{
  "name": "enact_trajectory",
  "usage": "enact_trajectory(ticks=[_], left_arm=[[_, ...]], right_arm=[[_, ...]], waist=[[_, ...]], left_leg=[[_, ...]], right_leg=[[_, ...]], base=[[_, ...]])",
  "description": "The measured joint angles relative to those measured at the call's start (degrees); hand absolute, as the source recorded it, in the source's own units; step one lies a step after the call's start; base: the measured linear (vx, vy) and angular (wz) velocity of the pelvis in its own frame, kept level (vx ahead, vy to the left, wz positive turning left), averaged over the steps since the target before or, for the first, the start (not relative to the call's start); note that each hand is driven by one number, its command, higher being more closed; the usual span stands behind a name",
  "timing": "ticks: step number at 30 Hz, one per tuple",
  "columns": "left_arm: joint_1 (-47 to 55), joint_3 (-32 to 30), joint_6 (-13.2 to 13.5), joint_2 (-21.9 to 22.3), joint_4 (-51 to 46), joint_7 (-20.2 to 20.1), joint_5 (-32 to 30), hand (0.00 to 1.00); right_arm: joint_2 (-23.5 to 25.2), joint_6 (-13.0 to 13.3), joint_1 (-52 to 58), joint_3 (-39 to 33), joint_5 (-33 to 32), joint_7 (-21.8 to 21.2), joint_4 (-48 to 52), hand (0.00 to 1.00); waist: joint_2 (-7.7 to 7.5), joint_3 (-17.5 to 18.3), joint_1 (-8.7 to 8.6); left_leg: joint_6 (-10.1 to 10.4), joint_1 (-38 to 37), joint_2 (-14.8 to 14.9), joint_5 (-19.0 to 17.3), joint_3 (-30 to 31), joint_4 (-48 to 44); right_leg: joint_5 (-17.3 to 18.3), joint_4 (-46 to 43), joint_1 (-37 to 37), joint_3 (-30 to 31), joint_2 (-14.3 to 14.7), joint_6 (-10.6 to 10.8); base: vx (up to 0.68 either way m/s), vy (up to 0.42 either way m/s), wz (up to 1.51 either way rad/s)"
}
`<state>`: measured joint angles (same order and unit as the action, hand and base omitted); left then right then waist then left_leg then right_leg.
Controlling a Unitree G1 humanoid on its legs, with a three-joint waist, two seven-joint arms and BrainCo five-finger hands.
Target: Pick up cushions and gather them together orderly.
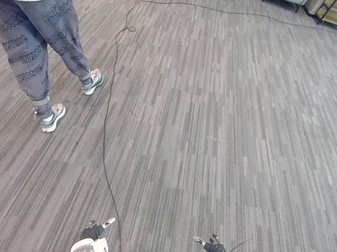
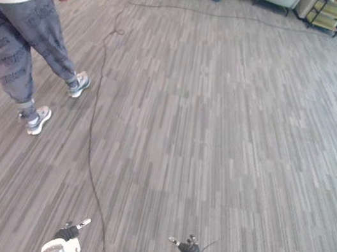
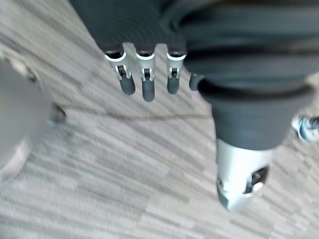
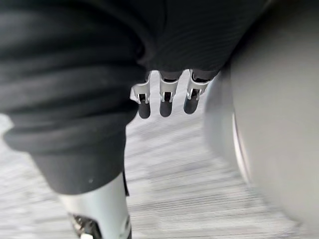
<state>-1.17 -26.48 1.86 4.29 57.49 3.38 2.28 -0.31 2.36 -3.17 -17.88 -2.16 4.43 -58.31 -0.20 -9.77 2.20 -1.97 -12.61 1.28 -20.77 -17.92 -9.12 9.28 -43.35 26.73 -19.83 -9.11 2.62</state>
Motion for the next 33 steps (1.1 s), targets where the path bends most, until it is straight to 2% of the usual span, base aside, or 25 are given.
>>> enact_trajectory(ticks=[2,3,4,5,6,7,8,9,10,11,13,15,17,19,20,21,22,23,24,25,26,28,29,31,33], left_arm=[[0.1,2.7,0.0,-0.6,0.7,-0.2,0.0,0.00],[0.2,3.4,0.0,-1.1,0.7,-0.3,0.0,0.00],[0.5,3.1,0.0,-1.3,0.9,-0.3,-0.1,0.00],[0.5,2.3,0.0,-0.8,1.5,-0.2,-0.3,0.00],[0.7,1.3,0.0,-0.3,1.6,-0.2,-0.9,0.00],[1.0,0.8,0.1,-0.1,1.7,-0.2,-1.1,0.00],[0.8,-0.1,0.0,-0.2,1.7,-0.2,-1.2,0.00],[0.9,-1.1,0.0,-0.2,1.7,-0.2,-1.2,0.00],[0.9,-1.5,0.0,-0.1,1.6,-0.2,-1.2,0.00],[0.8,-1.7,0.1,-0.3,1.4,-0.2,-1.2,0.00],[0.9,-0.8,0.4,-1.3,-1.1,-0.3,-1.1,0.00],[1.0,0.7,0.9,-1.7,-3.2,-0.3,-1.0,0.00],[1.1,1.2,1.2,-1.8,-4.5,-0.4,-1.0,0.00],[1.4,1.4,1.2,-1.4,-5.7,-0.5,-0.3,0.00],[2.0,1.5,1.2,-1.1,-6.3,-0.4,0.1,0.00],[2.4,1.4,1.2,-1.3,-6.2,-0.5,0.7,0.00],[1.8,1.4,1.1,-2.0,-6.2,-0.5,0.6,0.00],[0.9,1.3,0.9,-2.4,-6.3,-0.5,0.5,0.00],[0.7,1.5,0.8,-2.3,-6.2,-0.5,0.5,0.00],[0.8,2.1,0.6,-2.4,-5.9,-0.5,0.5,0.00],[0.9,2.9,0.4,-3.0,-5.0,-0.4,0.5,0.00],[1.4,2.9,0.2,-3.1,-3.6,-0.2,0.5,0.00],[1.6,3.4,0.3,-2.9,-3.1,-0.2,0.4,0.00],[1.3,3.7,0.5,-2.6,-1.9,-0.2,0.1,0.00],[1.1,3.9,0.5,-2.9,0.5,-0.2,0.0,0.00]], right_arm=[[-0.7,-0.8,0.3,-0.3,-0.4,-0.2,-1.6,0.00],[-0.8,-0.8,0.3,-0.2,-0.2,-0.4,-1.6,0.00],[-1.4,-1.1,0.5,-0.1,-0.3,-0.7,-1.9,0.00],[-2.1,-1.1,-0.3,0.0,-0.1,-1.1,-1.8,0.00],[-2.2,-1.2,-0.8,-0.1,0.1,-1.1,-1.9,0.00],[-2.3,-1.2,-1.0,-0.1,0.8,-1.2,-1.6,0.00],[-2.3,-1.3,-1.1,-0.1,1.2,-1.2,-1.5,0.00],[-2.4,-1.4,-1.1,0.0,1.2,-0.9,-1.7,0.00],[-2.4,-1.5,-1.1,0.1,1.1,-0.8,-1.7,0.00],[-1.6,-1.7,-0.9,0.8,1.1,-0.4,-2.4,0.00],[0.1,-1.6,-0.7,2.9,1.0,0.1,-3.8,0.00],[1.4,-1.7,-0.7,5.2,1.0,0.2,-4.2,0.00],[2.1,-1.8,-1.5,6.5,1.0,0.3,-4.2,0.00],[2.2,-1.9,-1.3,8.7,1.0,0.3,-4.1,0.00],[2.2,-2.2,-1.0,9.9,1.0,0.2,-4.1,0.00],[2.5,-2.5,-0.6,10.3,1.0,0.2,-4.0,0.00],[3.6,-2.8,-0.8,10.3,1.0,0.2,-4.0,0.00],[3.8,-2.7,-0.9,11.4,0.9,-0.2,-3.7,0.00],[3.8,-2.7,-0.8,11.3,0.9,-0.3,-3.4,0.00],[3.8,-2.6,-0.8,11.1,1.0,-0.4,-3.3,0.00],[3.8,-2.1,-0.7,11.1,1.0,-0.6,-3.3,0.00],[3.8,-1.1,0.8,9.9,1.0,-0.9,-3.1,0.00],[3.7,-0.8,1.4,9.3,1.1,-0.9,-1.5,0.00],[3.8,0.1,1.5,9.0,1.3,-1.1,-0.5,0.00],[3.4,1.2,1.1,8.9,2.3,-1.1,0.5,0.00]], waist=[[-0.50,-0.4,-0.75],[-1.30,-0.6,-1.23],[-1.58,-0.5,-2.30],[0.50,-0.2,-2.37],[2.30,0.4,-1.89],[3.49,0.8,-1.59],[4.33,0.6,-1.69],[5.07,0.3,-1.74],[5.37,0.0,-1.42],[4.60,-0.7,-1.11],[1.97,-1.1,0.26],[0.68,-0.9,1.39],[0.70,-1.2,2.21],[0.95,-1.3,3.48],[1.94,-1.0,4.14],[1.66,-0.7,4.31],[0.67,-0.5,4.43],[-0.26,-0.3,4.24],[-0.75,0.0,4.17],[-1.41,0.2,4.38],[-2.02,0.1,4.46],[-2.10,0.0,3.45],[-2.00,0.2,3.18],[-1.43,0.3,2.47],[-1.34,0.2,0.81]], left_leg=[[0.4,-5.0,-0.7,-0.2,3.1,2.8],[0.9,-6.6,-1.6,-0.4,5.2,3.1],[1.5,-8.9,-1.8,-0.8,8.6,2.4],[1.8,-9.1,0.1,-0.6,10.4,-0.6],[3.2,-7.6,1.9,0.3,10.8,-4.8],[5.2,-4.9,3.5,2.8,10.9,-10.9],[5.1,0.0,4.8,9.4,11.4,-22.1],[7.5,5.5,6.6,19.8,11.9,-33.5],[8.2,9.3,9.0,20.4,11.4,-42.2],[5.0,14.3,12.2,14.7,8.6,-52.7],[3.4,21.2,12.4,8.9,6.1,-55.8],[2.8,30.2,11.9,5.1,4.4,-50.5],[3.3,37.9,10.2,5.2,4.2,-35.8],[4.9,41.0,9.1,8.6,5.8,-23.0],[5.9,41.9,9.5,11.4,8.2,-15.6],[6.1,42.0,9.5,18.6,8.5,-18.8],[4.1,42.6,9.1,16.6,7.4,-22.4],[3.3,42.8,9.3,12.2,6.1,-26.3],[2.8,42.3,9.2,9.8,5.3,-27.8],[2.2,39.7,9.0,6.3,3.2,-29.1],[2.4,35.5,8.6,3.8,0.9,-28.7],[2.3,26.6,6.5,1.1,-2.5,-24.8],[2.5,21.8,5.7,0.6,-4.9,-21.5],[2.7,14.3,4.9,0.4,-7.8,-15.3],[3.1,7.1,4.0,0.7,-10.3,-9.2]], right_leg=[[-5.7,20.5,0.0,-1.2,2.4,-0.2],[-7.8,25.5,-0.3,-0.5,2.7,-0.4],[-13.8,24.5,0.2,2.8,3.9,-6.7],[-12.7,20.2,0.7,2.8,5.1,-9.0],[-10.3,18.9,0.5,2.5,6.4,-9.5],[-8.3,18.3,0.1,2.3,7.5,-8.9],[-5.4,17.9,-1.9,2.6,8.8,-8.8],[-3.7,19.9,-5.3,3.0,10.3,-8.8],[-2.7,21.7,-8.5,3.4,11.4,-9.0],[-1.2,24.8,-15.3,4.7,12.8,-9.6],[0.1,30.4,-24.7,7.1,12.2,-8.9],[1.1,35.7,-31.2,9.5,10.9,-7.5],[3.2,38.2,-35.9,12.6,8.4,-4.8],[5.8,38.2,-38.1,16.0,5.7,-2.1],[7.5,38.1,-39.9,18.3,5.1,-1.0],[9.6,37.3,-41.3,20.5,3.5,0.4],[10.0,35.3,-41.4,21.5,2.0,0.9],[9.5,28.8,-39.0,23.8,1.2,1.4],[8.3,23.7,-37.2,25.4,1.0,2.2],[4.4,13.5,-33.6,27.7,0.8,3.9],[-1.6,0.4,-28.9,28.4,0.6,5.3],[-5.4,-17.6,-21.8,23.6,-1.2,3.7],[-4.1,-21.3,-18.2,19.6,-2.0,1.6],[-0.2,-19.8,-12.2,10.4,-2.0,-0.8],[3.8,-9.0,-8.5,-0.5,-1.6,-1.2]], base=[[0.66,-0.053,0.70],[0.88,-0.170,0.84],[0.76,-0.172,0.59],[0.91,-0.213,0.27],[0.61,-0.134,-0.18],[0.95,-0.191,-0.29],[0.83,-0.141,-0.27],[0.83,-0.120,-0.22],[0.80,-0.044,-0.26],[0.80,-0.019,-0.25],[0.74,-0.004,-0.28],[0.68,0.051,-0.46],[0.82,0.221,-0.73],[0.68,0.336,-1.04],[0.70,0.469,-1.24],[0.70,0.492,-1.07],[0.69,0.496,-0.77],[0.70,0.469,-0.50],[0.83,0.543,-0.54],[0.68,0.439,-0.69],[0.61,0.389,-0.78],[0.61,0.348,-0.72],[0.54,0.264,-0.68],[0.46,0.196,-0.73],[0.58,0.204,-0.48]])
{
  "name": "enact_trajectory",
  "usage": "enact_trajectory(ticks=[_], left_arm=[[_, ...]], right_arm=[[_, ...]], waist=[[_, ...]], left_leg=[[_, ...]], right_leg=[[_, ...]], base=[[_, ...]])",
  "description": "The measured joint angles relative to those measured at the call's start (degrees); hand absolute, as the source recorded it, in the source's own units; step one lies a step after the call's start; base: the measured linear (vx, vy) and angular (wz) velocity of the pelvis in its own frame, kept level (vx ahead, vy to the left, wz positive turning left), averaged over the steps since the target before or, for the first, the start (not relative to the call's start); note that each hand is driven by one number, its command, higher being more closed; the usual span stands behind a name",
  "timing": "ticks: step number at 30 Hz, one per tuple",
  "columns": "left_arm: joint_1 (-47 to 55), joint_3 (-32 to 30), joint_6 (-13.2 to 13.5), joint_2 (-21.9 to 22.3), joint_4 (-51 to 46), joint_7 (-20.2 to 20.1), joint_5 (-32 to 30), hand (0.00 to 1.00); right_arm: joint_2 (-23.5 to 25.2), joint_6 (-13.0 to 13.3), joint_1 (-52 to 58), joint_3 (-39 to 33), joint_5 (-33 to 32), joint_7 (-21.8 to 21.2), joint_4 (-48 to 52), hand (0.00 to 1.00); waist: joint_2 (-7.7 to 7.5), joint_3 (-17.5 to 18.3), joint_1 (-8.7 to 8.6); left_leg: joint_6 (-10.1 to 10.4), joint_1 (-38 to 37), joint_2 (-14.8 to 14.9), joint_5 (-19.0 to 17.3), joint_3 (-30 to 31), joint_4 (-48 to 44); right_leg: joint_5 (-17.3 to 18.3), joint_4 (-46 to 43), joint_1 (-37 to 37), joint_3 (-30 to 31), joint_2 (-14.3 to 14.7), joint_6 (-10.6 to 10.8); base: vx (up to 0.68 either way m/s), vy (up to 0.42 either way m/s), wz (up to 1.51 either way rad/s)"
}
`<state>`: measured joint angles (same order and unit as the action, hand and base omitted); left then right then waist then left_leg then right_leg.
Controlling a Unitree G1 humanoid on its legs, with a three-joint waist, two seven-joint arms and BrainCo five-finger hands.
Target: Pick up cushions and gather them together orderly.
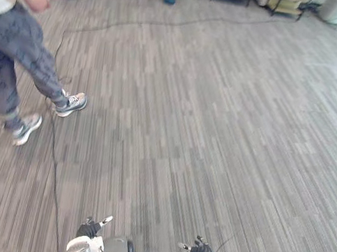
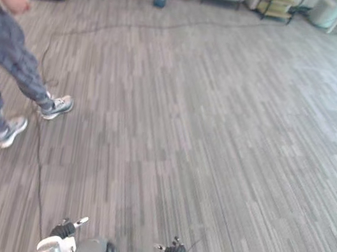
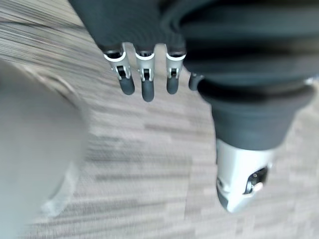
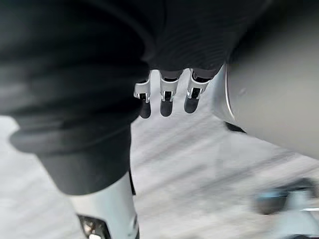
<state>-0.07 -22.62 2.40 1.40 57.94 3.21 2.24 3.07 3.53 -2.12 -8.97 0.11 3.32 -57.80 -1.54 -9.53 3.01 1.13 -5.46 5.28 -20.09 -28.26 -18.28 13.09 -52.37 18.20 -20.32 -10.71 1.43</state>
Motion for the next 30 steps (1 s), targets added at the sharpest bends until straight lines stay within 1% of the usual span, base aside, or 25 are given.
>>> enact_trajectory(ticks=[1,2,3,4,5,6,7,8,9,10,11,12,13,15,16,17,18,20,21,22,24,26,28,29,30], left_arm=[[0.0,0.5,0.0,-0.1,0.5,0.0,0.0,0.00],[-0.3,2.1,0.0,-0.4,1.1,0.0,-0.1,0.00],[-0.3,3.8,0.0,-0.3,1.2,-0.1,-0.8,0.00],[0.2,4.8,0.0,-0.2,1.3,-0.2,-1.0,0.00],[0.2,5.8,0.2,-0.3,1.2,-0.2,-1.1,0.00],[0.1,5.5,0.1,0.0,1.4,-0.2,-1.1,0.00],[0.7,3.6,0.0,1.0,1.2,-0.2,-1.4,0.00],[0.7,3.0,0.0,1.1,1.3,-0.2,-1.6,0.00],[0.7,2.0,-0.2,1.6,1.4,-0.1,-2.1,0.00],[0.7,1.1,-0.3,1.9,1.1,-0.1,-2.0,0.00],[0.8,1.3,-0.3,1.7,1.1,-0.2,-2.0,0.00],[0.9,1.0,0.0,1.6,0.7,-0.3,-2.0,0.00],[1.0,1.0,0.1,1.4,-0.2,-0.3,-2.0,0.00],[1.3,1.2,0.9,0.4,-1.8,-0.9,-1.9,0.00],[1.5,0.7,1.2,0.4,-2.7,-1.0,-1.2,0.00],[1.6,-0.2,1.2,0.7,-3.4,-1.1,-0.8,0.00],[1.7,-0.6,1.2,0.9,-3.6,-1.1,-0.6,0.00],[2.2,-1.2,1.2,1.9,-4.4,-1.1,0.5,0.00],[3.1,-1.3,1.2,1.9,-4.4,-1.1,1.2,0.00],[2.7,-1.7,1.1,1.0,-4.3,-1.0,1.7,0.00],[1.8,-2.2,1.1,1.1,-4.2,-1.0,1.4,0.00],[2.0,-2.2,0.9,0.8,-3.5,-1.0,1.3,0.00],[2.0,-0.9,0.9,0.8,-2.9,-1.0,1.2,0.00],[1.5,-0.4,0.9,0.9,-2.0,-1.0,1.2,0.00],[1.2,-0.4,0.9,1.1,-1.3,-1.0,1.2,0.00]], right_arm=[[-0.4,-0.1,-0.1,0.0,0.0,0.0,-0.1,0.00],[-1.0,-0.1,-0.1,-0.4,0.0,0.0,-0.2,0.00],[-1.4,-0.2,-0.1,-1.6,0.0,-0.1,-0.1,0.00],[-1.5,-0.3,-0.1,-2.1,0.0,-0.1,-0.1,0.00],[-1.7,-0.6,-0.1,-2.1,0.0,-0.2,-0.1,0.00],[-2.2,-0.8,-0.3,-2.0,0.1,-0.4,0.0,0.00],[-3.1,-0.9,-0.9,-1.3,0.6,-0.8,-0.6,0.00],[-2.9,-0.9,-0.9,-1.3,0.9,-0.9,-0.6,0.00],[-3.2,-0.9,-0.9,-1.6,1.6,-1.1,-0.2,0.00],[-3.1,-1.1,-0.7,-1.1,1.7,-1.0,-0.2,0.00],[-3.3,-1.3,-0.7,-0.4,1.7,-1.0,-0.4,0.00],[-3.3,-1.7,-0.8,0.9,1.6,-0.8,-1.0,0.00],[-3.1,-1.8,-0.9,1.4,1.5,-0.8,-1.8,0.00],[-2.6,-2.1,-1.3,2.1,1.0,-0.8,-3.2,0.00],[-2.7,-2.2,-1.3,2.2,1.0,-0.7,-4.7,0.00],[-2.8,-2.6,-1.2,2.4,1.0,-0.6,-4.7,0.00],[-2.7,-2.9,-1.2,2.6,1.0,-0.6,-4.7,0.00],[-2.5,-3.1,-1.2,2.7,1.0,-0.7,-4.3,0.00],[-2.5,-3.1,-1.1,3.2,1.0,-0.7,-4.1,0.00],[-1.3,-3.3,-1.0,3.7,1.0,-0.9,-4.2,0.00],[0.4,-3.4,-1.3,4.8,0.9,-1.2,-4.1,0.00],[0.4,-3.2,-1.1,8.4,1.0,-1.6,-4.0,0.00],[0.3,-2.4,-1.3,9.0,1.0,-2.1,-3.8,0.00],[0.3,-1.8,-1.2,8.4,1.1,-2.3,-3.8,0.00],[0.2,-1.7,-1.0,7.5,1.1,-2.3,-3.9,0.00]], waist=[[0.02,0.0,-0.54],[-0.17,-0.1,-0.97],[-0.33,-0.1,-1.53],[-0.53,0.0,-2.02],[-0.90,0.0,-2.49],[-0.14,0.5,-3.18],[1.87,1.9,-2.76],[2.11,2.0,-2.75],[3.34,1.3,-3.05],[4.17,1.5,-3.04],[4.63,1.5,-2.72],[4.79,0.9,-2.60],[4.32,0.6,-2.43],[2.66,0.3,-1.03],[2.26,0.5,-0.23],[2.74,0.4,0.46],[2.90,0.4,0.62],[3.56,0.6,0.98],[4.29,0.9,1.28],[2.23,1.7,1.78],[1.37,2.2,1.93],[0.71,2.7,2.64],[0.79,3.4,2.80],[1.02,3.3,2.68],[1.48,3.2,2.35]], left_leg=[[0.2,-2.1,-0.3,0.1,-0.4,1.4],[0.5,-5.9,-1.4,0.2,-1.0,3.9],[0.9,-9.6,-3.0,0.0,-0.9,6.9],[1.4,-11.7,-4.1,-0.2,-0.4,8.5],[2.5,-14.1,-5.5,-0.4,1.3,9.6],[2.8,-15.2,-5.0,-0.5,2.9,9.3],[4.8,-14.8,-2.6,0.6,4.5,6.6],[5.7,-14.4,-2.0,1.2,5.3,4.3],[4.3,-9.8,0.9,5.9,7.4,-11.1],[3.2,-4.8,3.3,15.0,8.5,-24.2],[3.6,-1.9,5.2,18.9,9.1,-30.9],[1.1,4.0,8.5,16.5,9.0,-43.9],[0.5,7.2,9.2,14.2,9.3,-47.2],[-1.3,14.2,8.4,9.3,10.6,-46.1],[-1.2,19.0,7.5,6.7,12.1,-41.0],[-0.8,24.2,6.8,5.1,15.0,-34.1],[-0.6,26.4,5.9,5.2,16.9,-28.3],[2.9,29.0,4.1,7.9,23.5,-10.9],[5.6,29.2,4.2,13.6,24.8,-9.2],[4.2,29.2,3.1,12.3,22.1,-12.0],[2.6,27.9,3.3,7.6,19.6,-14.0],[-1.1,23.1,3.6,4.2,14.1,-15.6],[-2.7,18.7,2.7,3.2,11.4,-13.7],[-2.4,14.1,1.3,3.0,11.4,-9.7],[-2.3,10.8,0.6,2.9,11.4,-6.6]], right_leg=[[0.1,5.3,0.1,-3.2,0.5,-0.2],[-1.0,15.7,0.4,-6.8,1.7,-1.3],[-4.8,26.2,1.2,-8.8,2.8,-2.5],[-7.2,31.4,1.3,-9.4,3.2,-2.7],[-12.8,34.2,1.6,-8.8,3.7,-7.7],[-15.1,32.7,1.6,-7.5,4.9,-12.2],[-11.3,30.7,1.6,-7.6,6.6,-14.3],[-10.5,30.1,1.5,-7.2,6.9,-13.5],[-7.2,28.6,-0.9,-5.5,8.4,-11.3],[-5.3,29.3,-3.2,-3.4,9.8,-10.5],[-4.5,30.0,-4.9,-2.3,10.4,-10.2],[-2.3,31.6,-9.7,1.7,12.2,-10.0],[-1.4,32.9,-12.6,3.8,12.5,-9.7],[-0.2,37.3,-18.7,9.6,12.0,-8.4],[0.0,39.1,-21.3,13.1,11.1,-7.6],[0.9,40.6,-23.6,16.4,9.9,-5.2],[1.6,41.4,-25.0,18.2,9.0,-3.6],[5.6,41.5,-27.1,22.9,6.8,-0.7],[7.2,41.2,-27.9,24.9,6.4,1.2],[7.1,39.8,-28.1,27.6,4.2,1.7],[2.8,35.4,-25.8,30.6,5.0,1.2],[-0.7,26.3,-23.8,31.7,3.8,4.3],[-4.8,11.7,-17.6,30.2,3.7,8.4],[-6.0,1.9,-13.2,26.1,3.2,7.8],[-5.2,-1.6,-11.1,22.5,2.6,6.4]], base=[[0.67,0.182,-0.29],[0.59,0.110,-0.14],[0.72,0.107,0.04],[0.63,0.068,0.30],[0.67,0.027,0.35],[0.71,-0.035,-0.02],[0.70,-0.058,-0.26],[0.69,-0.091,-0.67],[0.66,-0.081,-0.73],[0.65,-0.036,-0.88],[0.65,0.057,-1.13],[0.66,0.135,-1.14],[0.78,0.176,-1.40],[0.62,0.191,-1.30],[0.60,0.285,-1.57],[0.72,0.409,-1.55],[0.62,0.404,-1.25],[0.66,0.518,-1.12],[0.69,0.571,-1.13],[0.70,0.516,-0.90],[0.74,0.459,-0.81],[0.59,0.375,-1.05],[0.51,0.310,-0.94],[0.42,0.218,-0.82],[0.40,0.170,-0.79]])
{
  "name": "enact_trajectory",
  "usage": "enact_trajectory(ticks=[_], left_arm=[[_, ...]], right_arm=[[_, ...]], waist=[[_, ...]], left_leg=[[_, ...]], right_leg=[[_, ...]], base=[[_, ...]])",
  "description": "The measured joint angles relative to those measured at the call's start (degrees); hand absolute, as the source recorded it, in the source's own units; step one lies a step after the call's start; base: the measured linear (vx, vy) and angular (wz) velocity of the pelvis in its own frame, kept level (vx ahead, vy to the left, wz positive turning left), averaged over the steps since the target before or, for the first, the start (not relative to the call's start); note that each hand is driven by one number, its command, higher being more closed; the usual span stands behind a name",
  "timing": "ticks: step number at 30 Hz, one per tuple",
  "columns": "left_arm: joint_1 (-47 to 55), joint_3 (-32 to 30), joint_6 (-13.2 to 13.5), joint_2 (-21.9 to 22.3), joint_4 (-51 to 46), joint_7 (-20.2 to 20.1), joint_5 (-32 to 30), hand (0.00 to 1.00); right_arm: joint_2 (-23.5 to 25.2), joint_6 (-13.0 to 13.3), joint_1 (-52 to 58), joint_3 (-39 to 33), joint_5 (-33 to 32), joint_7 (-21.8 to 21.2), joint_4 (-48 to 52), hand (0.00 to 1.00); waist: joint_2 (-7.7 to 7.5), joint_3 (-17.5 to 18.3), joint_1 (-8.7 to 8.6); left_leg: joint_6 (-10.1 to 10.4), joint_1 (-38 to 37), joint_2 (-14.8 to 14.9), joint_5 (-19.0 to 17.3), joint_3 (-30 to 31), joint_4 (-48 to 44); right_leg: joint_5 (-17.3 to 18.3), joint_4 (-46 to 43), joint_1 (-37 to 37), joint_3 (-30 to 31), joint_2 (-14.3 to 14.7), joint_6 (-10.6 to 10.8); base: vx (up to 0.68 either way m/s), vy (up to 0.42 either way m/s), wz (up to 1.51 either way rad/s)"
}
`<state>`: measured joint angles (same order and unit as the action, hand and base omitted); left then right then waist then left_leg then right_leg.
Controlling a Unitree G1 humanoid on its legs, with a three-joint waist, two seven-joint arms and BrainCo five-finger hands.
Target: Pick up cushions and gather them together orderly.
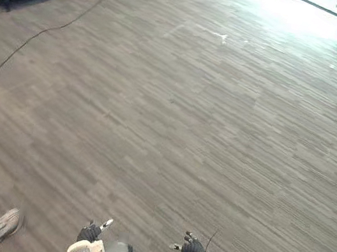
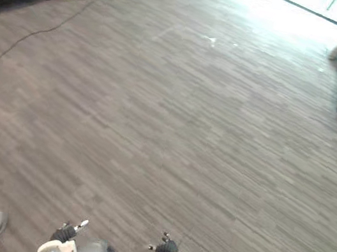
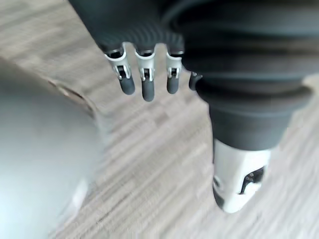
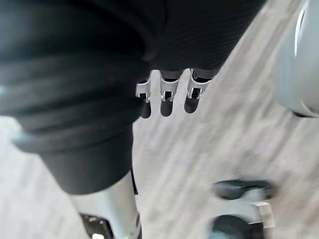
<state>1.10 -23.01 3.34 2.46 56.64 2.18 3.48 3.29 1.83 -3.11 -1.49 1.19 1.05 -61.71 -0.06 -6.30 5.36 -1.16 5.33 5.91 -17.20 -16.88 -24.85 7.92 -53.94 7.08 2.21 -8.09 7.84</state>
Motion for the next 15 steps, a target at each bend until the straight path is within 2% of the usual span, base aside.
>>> enact_trajectory(ticks=[1,2,3,5,6,8,9,10,11,12,13,14,15], left_arm=[[-0.4,0.5,0.0,0.2,1.0,0.0,0.0,0.00],[-0.3,2.6,0.1,0.0,2.6,0.0,0.0,0.00],[-0.5,3.8,0.1,-0.1,3.2,0.1,-0.1,0.00],[-0.7,7.6,0.1,-1.4,4.9,0.0,-0.8,0.00],[-0.9,8.6,0.1,-1.7,5.1,0.0,-1.1,0.00],[-0.8,9.9,0.2,-2.2,5.4,0.0,-1.1,0.00],[-0.7,10.0,0.3,-2.5,5.4,0.0,-1.1,0.00],[-0.1,10.0,0.3,-3.5,5.3,0.0,-1.1,0.00],[0.3,9.3,0.3,-3.3,5.5,0.0,-1.1,0.00],[0.6,8.6,0.3,-2.9,5.9,0.0,-1.1,0.00],[1.7,8.2,0.3,-2.6,6.3,0.1,-1.1,0.00],[2.2,7.7,0.4,-2.3,6.3,0.1,-0.7,0.00],[1.7,7.6,0.3,-2.6,6.6,0.1,-1.0,0.00]], right_arm=[[-0.3,0.1,0.4,-0.8,0.0,0.1,0.0,0.00],[-1.3,0.7,0.7,-0.8,0.0,0.0,0.5,0.00],[-1.9,0.9,0.4,-0.8,0.1,0.1,0.5,0.00],[-3.4,1.4,0.3,-0.8,0.1,0.1,1.6,0.00],[-3.8,1.4,0.3,-1.1,0.0,0.1,2.1,0.00],[-4.3,1.4,-0.4,-2.9,0.0,0.1,2.2,0.00],[-4.3,1.4,-0.5,-3.0,0.0,0.1,2.1,0.00],[-4.2,1.0,-0.5,-3.0,0.0,0.0,2.1,0.00],[-4.7,0.9,-0.5,-3.0,0.0,-0.1,2.0,0.00],[-5.2,1.0,-0.7,-2.9,0.0,-0.2,1.9,0.00],[-5.6,0.9,-0.8,-2.8,0.1,-0.5,1.7,0.00],[-5.8,1.1,-0.8,-2.8,0.1,-0.6,1.8,0.00],[-6.1,1.0,-0.8,-2.6,0.1,-0.5,1.7,0.00]], waist=[[0.63,-0.2,-0.44],[1.87,-0.7,-0.77],[2.42,-1.0,-1.71],[1.99,-1.1,-3.12],[1.75,-1.3,-3.30],[0.43,-1.9,-4.49],[-0.06,-2.2,-4.59],[-1.61,-2.3,-5.22],[-0.79,-1.8,-5.72],[-0.10,-1.3,-5.59],[1.85,-0.3,-5.27],[2.64,0.2,-5.34],[3.28,0.4,-5.38]], left_leg=[[0.0,-3.8,-0.5,0.0,-0.1,3.8],[0.2,-9.4,-0.8,0.1,-0.2,8.9],[0.4,-12.0,-0.8,0.3,-0.4,11.0],[0.4,-16.5,-1.2,0.3,-1.3,13.9],[0.4,-17.6,-1.5,0.3,-1.3,14.8],[0.4,-22.9,-3.2,0.3,-1.0,19.5],[0.4,-24.0,-3.9,0.3,-0.7,20.2],[0.4,-27.1,-5.5,0.3,0.8,21.1],[0.3,-28.9,-4.9,0.3,2.5,20.0],[0.3,-28.5,-3.5,0.3,3.3,17.7],[0.6,-25.2,-1.3,0.5,4.6,10.2],[2.7,-22.2,0.5,1.8,5.7,3.1],[4.0,-16.7,1.8,8.6,7.8,-8.5]], right_leg=[[1.6,-1.6,1.8,-4.6,-0.3,-2.4],[4.9,0.5,3.6,-11.4,0.1,-5.1],[6.5,3.2,4.7,-15.2,0.5,-6.3],[7.6,14.3,8.9,-21.1,1.9,-7.5],[6.8,18.0,10.2,-21.8,2.1,-7.7],[-2.4,34.4,14.2,-23.4,2.1,-7.5],[-4.0,36.6,14.4,-23.2,1.7,-7.5],[-7.1,38.8,15.3,-21.6,0.8,-9.4],[-11.5,35.6,15.2,-20.2,1.9,-13.1],[-11.0,33.6,15.3,-20.4,2.8,-13.8],[-8.0,31.3,16.0,-20.5,4.6,-15.4],[-5.9,31.0,15.7,-20.3,6.0,-15.9],[-3.8,30.7,14.8,-19.3,7.7,-16.1]], base=[[0.41,0.143,-0.70],[0.40,0.134,-0.59],[0.41,0.111,-0.45],[0.39,0.056,-0.09],[0.39,0.003,0.10],[0.44,-0.039,0.28],[0.48,-0.097,0.41],[0.53,-0.152,0.33],[0.68,-0.216,0.23],[0.71,-0.280,-0.16],[0.59,-0.258,-0.38],[0.61,-0.230,-0.60],[0.65,-0.173,-0.62]])
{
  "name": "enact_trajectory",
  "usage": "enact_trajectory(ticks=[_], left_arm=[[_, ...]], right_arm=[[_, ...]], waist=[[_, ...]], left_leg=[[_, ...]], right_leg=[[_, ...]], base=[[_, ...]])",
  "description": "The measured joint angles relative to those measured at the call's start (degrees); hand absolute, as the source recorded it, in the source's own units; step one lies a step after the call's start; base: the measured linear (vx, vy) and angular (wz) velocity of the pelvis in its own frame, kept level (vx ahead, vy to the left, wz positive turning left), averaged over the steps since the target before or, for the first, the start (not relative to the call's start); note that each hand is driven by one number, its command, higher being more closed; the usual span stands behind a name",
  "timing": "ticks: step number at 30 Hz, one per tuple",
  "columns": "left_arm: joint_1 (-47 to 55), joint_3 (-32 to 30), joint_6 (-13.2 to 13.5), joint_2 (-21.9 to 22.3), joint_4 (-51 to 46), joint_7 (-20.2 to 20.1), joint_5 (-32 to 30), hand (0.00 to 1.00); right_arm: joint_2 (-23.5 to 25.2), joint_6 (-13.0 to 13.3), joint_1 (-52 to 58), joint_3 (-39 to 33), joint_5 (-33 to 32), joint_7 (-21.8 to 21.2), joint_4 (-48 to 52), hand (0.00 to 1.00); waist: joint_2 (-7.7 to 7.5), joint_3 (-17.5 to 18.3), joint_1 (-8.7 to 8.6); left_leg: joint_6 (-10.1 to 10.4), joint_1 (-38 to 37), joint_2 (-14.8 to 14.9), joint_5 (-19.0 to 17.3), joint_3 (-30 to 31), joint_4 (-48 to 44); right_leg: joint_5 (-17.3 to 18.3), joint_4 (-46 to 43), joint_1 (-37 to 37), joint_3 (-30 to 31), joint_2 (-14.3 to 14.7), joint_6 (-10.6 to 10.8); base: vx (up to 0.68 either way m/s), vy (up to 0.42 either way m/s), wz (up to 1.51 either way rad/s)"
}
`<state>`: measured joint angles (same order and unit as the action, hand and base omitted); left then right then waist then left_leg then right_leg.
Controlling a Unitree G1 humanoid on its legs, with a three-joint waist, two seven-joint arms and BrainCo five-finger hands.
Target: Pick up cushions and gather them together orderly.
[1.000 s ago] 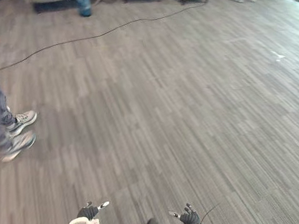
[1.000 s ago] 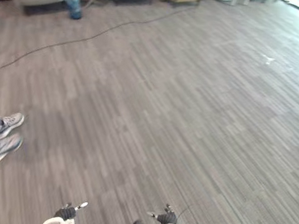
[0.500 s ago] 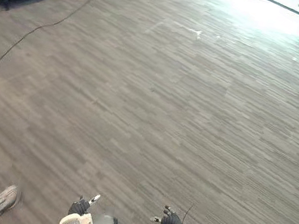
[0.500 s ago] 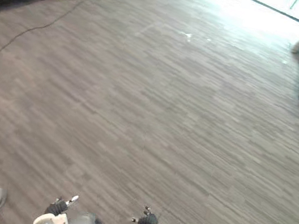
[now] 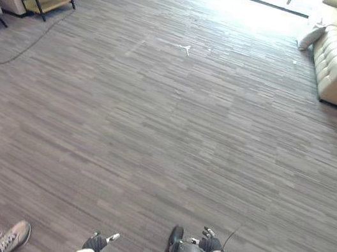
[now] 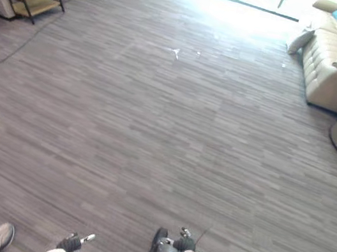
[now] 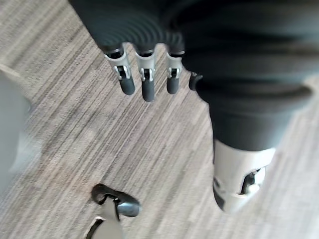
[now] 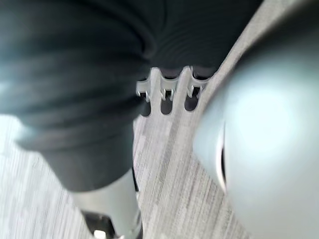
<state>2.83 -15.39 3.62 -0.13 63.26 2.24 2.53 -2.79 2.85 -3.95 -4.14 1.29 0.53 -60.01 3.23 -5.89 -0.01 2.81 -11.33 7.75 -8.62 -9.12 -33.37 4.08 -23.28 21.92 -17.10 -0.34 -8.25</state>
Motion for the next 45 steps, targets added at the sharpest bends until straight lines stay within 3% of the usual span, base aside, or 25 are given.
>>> enact_trajectory(ticks=[2,3,5,7,9,12,14,16,18,19,21,22,24,26,28,29,31,32,34,35,37,38,39,42,45], left_arm=[[-0.1,0.0,0.1,0.2,0.3,0.0,0.0,0.00],[-0.3,0.0,0.6,0.0,0.3,-0.2,0.1,0.00],[-0.4,0.0,1.1,-1.2,-1.1,-0.2,0.3,0.00],[0.4,-1.2,1.2,-1.1,-3.7,-0.2,1.2,0.00],[0.1,-1.7,1.4,-0.6,-6.7,-0.3,2.3,0.00],[0.1,-1.8,1.3,1.0,-8.0,-0.2,3.1,0.00],[0.2,-2.0,1.1,1.2,-9.0,-0.4,3.3,0.00],[0.3,-3.1,1.0,1.7,-9.3,-0.2,3.0,0.00],[0.3,-3.2,1.0,0.9,-9.0,-0.1,3.0,0.00],[0.1,-2.1,0.9,-0.3,-8.2,-0.1,2.5,0.00],[0.0,-1.5,0.7,-0.4,-7.6,-0.1,2.1,0.00],[0.1,-1.5,0.8,0.1,-6.9,-0.1,2.1,0.00],[0.0,-1.5,0.9,0.5,-5.6,-0.1,2.0,0.00],[-0.1,-1.5,0.9,0.4,-4.3,-0.1,1.4,0.00],[-0.3,-0.9,0.9,-0.1,-4.0,-0.1,0.9,0.00],[-0.3,-0.4,0.8,-0.9,-4.0,-0.1,0.8,0.00],[0.2,-0.5,0.7,-1.2,-3.9,0.0,0.8,0.00],[0.8,-0.7,0.6,0.0,-3.7,0.0,0.8,0.00],[1.0,-1.2,0.9,1.1,-2.1,-0.1,0.5,0.00],[0.5,-0.9,0.8,1.4,-1.1,-0.1,0.0,0.00],[-0.1,-0.8,0.6,1.6,0.1,-0.2,-0.1,0.00],[-0.1,-0.5,0.7,1.2,0.2,-0.1,-0.1,0.00],[-0.4,0.1,0.7,0.6,0.2,-0.2,-0.2,0.00],[-0.2,0.8,1.2,-1.4,-3.5,-0.3,0.0,0.00],[-0.5,0.2,1.3,-0.4,-6.8,-0.3,0.6,0.00]], right_arm=[[-0.3,0.0,-0.1,1.4,-0.1,0.2,-0.3,0.00],[-0.7,0.0,-0.8,2.6,-0.1,0.2,-2.3,0.00],[-0.3,-0.3,-1.3,2.8,-0.1,0.5,-5.2,0.00],[-0.1,-0.3,-1.4,2.8,-0.1,0.6,-6.5,0.00],[0.0,-0.6,-1.3,2.5,-0.2,0.6,-6.4,0.00],[-0.2,-0.8,-1.2,2.5,-0.2,0.6,-6.2,0.00],[0.5,-1.4,-0.7,2.6,-0.2,0.6,-6.5,0.00],[1.5,-1.2,0.5,3.6,-0.2,0.4,-5.8,0.00],[2.7,-1.1,0.6,3.9,-0.2,0.2,-5.8,0.00],[3.3,-1.0,1.1,3.8,-0.2,-0.1,-5.1,0.00],[2.6,-0.3,1.9,3.7,-0.1,-0.2,-3.0,0.00],[2.1,0.2,2.4,3.7,-0.1,-0.2,-1.6,0.00],[1.8,0.9,2.0,3.7,-0.1,-0.5,-0.6,0.00],[1.7,1.2,1.7,2.5,0.0,-0.5,0.6,0.00],[1.5,1.1,1.2,2.1,-0.1,-0.6,0.7,0.00],[1.6,1.0,0.9,2.2,-0.1,-0.7,0.8,0.00],[1.4,0.4,0.8,2.4,-0.1,-1.1,1.7,0.00],[0.0,0.3,1.4,2.7,-0.1,-1.7,3.4,0.00],[-0.9,0.2,0.7,3.1,-0.1,-2.0,1.9,0.00],[-2.0,0.0,0.1,3.3,0.0,-2.3,1.1,0.00],[-2.8,0.1,-0.2,3.7,-0.1,-2.1,1.1,0.00],[-3.1,0.0,-0.3,4.9,-0.1,-1.9,0.2,0.00],[-3.0,-0.2,-0.5,4.8,-0.2,-1.5,-1.7,0.00],[-1.5,-0.6,-0.7,4.4,-0.2,-0.5,-5.0,0.00],[-2.0,-0.6,-0.7,4.3,-0.2,-0.1,-4.7,0.00]], waist=[[1.10,-0.9,0.31],[1.68,-1.9,0.43],[0.10,-3.1,1.03],[-1.32,-3.1,2.14],[-1.34,-3.7,3.84],[0.23,-3.8,4.32],[0.45,-3.2,5.71],[-1.18,-1.4,6.19],[-3.39,-1.3,6.42],[-4.84,-1.3,5.45],[-4.87,-1.5,4.39],[-3.75,-1.8,3.64],[-2.82,-1.9,3.26],[-2.75,-2.1,2.62],[-3.33,-2.5,1.95],[-4.70,-3.0,0.89],[-5.38,-3.5,0.18],[-3.08,-2.5,-0.82],[-0.98,-0.8,-0.59],[0.70,0.2,-0.46],[2.56,-0.4,-0.39],[3.07,-1.1,0.41],[3.42,-1.8,0.55],[-0.68,-2.6,1.90],[-0.17,-3.4,3.63]], left_leg=[[3.1,5.7,2.6,11.7,-0.1,-14.0],[0.3,9.7,5.2,6.5,-2.0,-24.7],[-0.8,15.4,5.2,-0.2,-2.8,-31.8],[-1.5,22.5,3.8,-4.9,-3.9,-28.9],[-1.3,31.4,0.7,-7.1,-3.2,-13.8],[2.1,36.4,-1.9,0.5,-1.4,15.3],[0.5,37.4,-0.5,5.1,-3.5,15.5],[-2.9,36.2,-0.4,8.4,-6.1,12.6],[-4.6,32.3,-2.1,6.2,-8.2,13.0],[-4.9,28.2,-4.4,2.9,-8.6,13.1],[-5.1,22.3,-6.5,-0.3,-8.3,13.6],[-5.2,17.1,-7.2,-2.0,-8.3,15.7],[-4.9,10.1,-7.4,-3.3,-8.1,20.2],[-4.5,3.3,-7.5,-3.6,-7.3,26.0],[-3.5,-1.0,-8.0,-4.2,-6.1,29.7],[-3.2,-3.9,-9.4,-5.6,-4.3,31.9],[-2.8,-8.2,-10.2,-9.5,-2.5,32.1],[-2.7,-10.5,-7.9,-12.7,-0.1,31.7],[-2.7,-8.0,-5.2,-12.9,4.1,22.6],[-1.6,-2.4,-2.6,-11.4,5.4,10.5],[0.8,6.9,0.4,1.4,4.9,-9.8],[0.4,11.4,4.6,9.2,1.7,-20.9],[-3.6,15.4,7.8,3.9,-1.0,-30.6],[-2.3,26.8,3.6,-4.7,-2.6,-29.6],[-1.6,35.5,1.2,-6.0,-3.7,-10.8]], right_leg=[[1.9,3.6,-5.2,3.0,3.3,-0.7],[3.0,6.8,-10.5,5.4,5.7,-1.5],[3.9,11.5,-19.4,8.4,6.4,-1.9],[3.8,15.2,-25.6,12.2,6.4,-1.4],[4.6,20.2,-31.1,16.3,5.2,0.0],[7.9,24.1,-35.7,20.3,3.5,1.8],[11.7,24.3,-39.7,22.5,2.0,2.8],[11.9,13.5,-36.5,22.1,0.4,3.2],[9.6,-6.1,-28.8,20.9,-1.6,8.9],[1.4,-23.9,-21.3,20.9,-4.1,15.2],[-0.1,-35.4,-16.4,17.8,-7.1,14.3],[1.8,-37.6,-13.5,15.0,-8.6,12.2],[5.8,-34.3,-8.5,10.1,-8.9,11.1],[8.0,-21.3,-3.1,4.2,-7.9,10.9],[3.7,-3.2,-1.2,2.3,-6.4,12.2],[-1.9,10.5,-0.9,2.1,-6.7,13.8],[-3.9,14.7,0.2,3.7,-7.6,12.2],[-8.2,8.9,1.6,4.7,-6.6,9.5],[-8.6,1.3,3.4,5.7,-4.8,6.9],[-5.1,-0.8,2.9,4.5,-3.7,6.5],[0.5,-1.7,-0.1,3.7,-2.0,6.0],[2.6,0.6,-5.0,4.0,-0.1,5.2],[4.5,3.6,-11.6,4.5,1.5,4.4],[5.9,13.6,-26.1,6.3,0.1,4.0],[5.9,17.8,-32.3,8.7,-0.2,4.0]], base=[[0.76,-0.115,-0.78],[0.71,-0.025,-0.80],[0.72,-0.018,-0.83],[0.60,0.011,-0.91],[0.60,0.118,-0.98],[0.58,0.233,-0.77],[0.65,0.355,-0.76],[0.91,0.436,-0.70],[0.75,0.362,-0.40],[0.69,0.334,0.02],[0.66,0.284,0.20],[0.63,0.203,0.11],[0.61,0.166,0.02],[0.65,0.086,0.17],[0.56,-0.007,0.40],[0.64,-0.094,0.71],[0.74,-0.143,0.78],[0.80,-0.188,0.82],[1.01,-0.298,0.62],[0.82,-0.291,0.14],[0.80,-0.244,-0.08],[0.99,-0.212,-0.24],[0.84,-0.133,-0.23],[0.80,-0.089,-0.18],[0.69,0.019,-0.60]])
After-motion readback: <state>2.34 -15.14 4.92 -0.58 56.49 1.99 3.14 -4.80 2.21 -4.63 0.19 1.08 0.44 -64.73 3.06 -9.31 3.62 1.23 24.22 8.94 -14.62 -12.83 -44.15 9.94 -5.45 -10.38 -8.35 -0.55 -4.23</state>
